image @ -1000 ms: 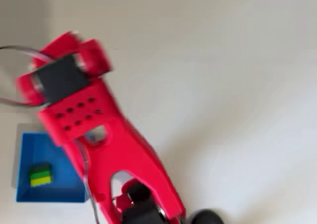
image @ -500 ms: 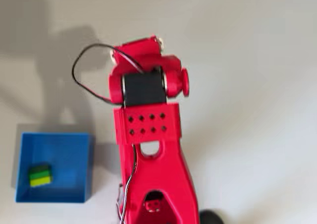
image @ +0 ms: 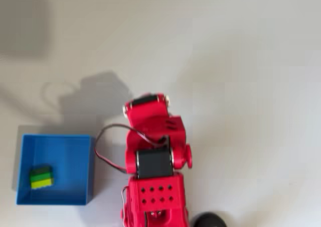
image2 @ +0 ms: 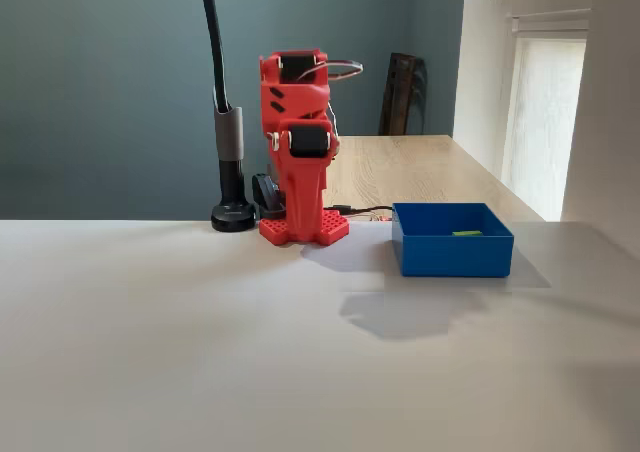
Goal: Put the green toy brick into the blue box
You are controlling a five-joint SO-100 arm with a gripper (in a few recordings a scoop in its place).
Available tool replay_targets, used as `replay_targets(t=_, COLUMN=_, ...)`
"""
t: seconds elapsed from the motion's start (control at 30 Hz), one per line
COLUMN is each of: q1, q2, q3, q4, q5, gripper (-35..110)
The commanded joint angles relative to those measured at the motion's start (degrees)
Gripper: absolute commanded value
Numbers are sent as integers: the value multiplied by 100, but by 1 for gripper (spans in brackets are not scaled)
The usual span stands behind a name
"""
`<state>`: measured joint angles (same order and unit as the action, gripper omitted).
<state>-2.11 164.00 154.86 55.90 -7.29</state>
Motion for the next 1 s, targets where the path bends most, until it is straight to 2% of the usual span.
replay_targets(t=0.0, q1=-70, q2=949, q3=694, q4=-44, q5=-9, gripper=0)
replay_targets(t=0.4, q1=88, q2=2215, q3=2391, q4=-527, q5=-26, gripper=0)
replay_targets(t=0.97, q1=114, q2=2294, q3=2417, q4=-598, q5=141, gripper=0)
